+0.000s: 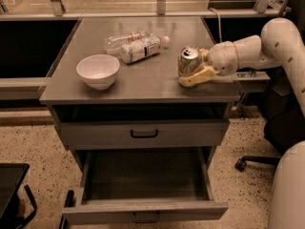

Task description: Place 7up can into middle drawer

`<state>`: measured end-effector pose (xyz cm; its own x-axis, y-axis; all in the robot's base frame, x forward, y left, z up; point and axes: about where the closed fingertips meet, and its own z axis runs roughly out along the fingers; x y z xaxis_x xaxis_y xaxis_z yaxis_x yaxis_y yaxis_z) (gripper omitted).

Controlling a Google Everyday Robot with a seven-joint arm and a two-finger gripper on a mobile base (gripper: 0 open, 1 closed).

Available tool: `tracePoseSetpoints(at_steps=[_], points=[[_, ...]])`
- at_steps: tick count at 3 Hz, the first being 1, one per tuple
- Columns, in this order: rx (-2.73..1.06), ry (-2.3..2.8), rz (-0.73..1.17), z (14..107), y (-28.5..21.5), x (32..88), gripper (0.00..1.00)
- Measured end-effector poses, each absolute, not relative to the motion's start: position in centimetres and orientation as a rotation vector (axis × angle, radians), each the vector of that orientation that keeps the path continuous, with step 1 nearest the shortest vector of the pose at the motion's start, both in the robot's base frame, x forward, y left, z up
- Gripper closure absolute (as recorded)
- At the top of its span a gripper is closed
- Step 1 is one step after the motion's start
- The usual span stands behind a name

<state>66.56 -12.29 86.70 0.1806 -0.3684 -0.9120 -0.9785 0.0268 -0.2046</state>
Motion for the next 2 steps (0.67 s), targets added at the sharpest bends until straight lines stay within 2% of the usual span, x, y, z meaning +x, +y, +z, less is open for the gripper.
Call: tracePoseSetpoints(at_steps=[1,2], points=[[-1.511,1.349,0.813,86.7,-12.3,66.6,1.0],[-1.563,1.377,0.809,86.8,-12.8,64.6,1.0]])
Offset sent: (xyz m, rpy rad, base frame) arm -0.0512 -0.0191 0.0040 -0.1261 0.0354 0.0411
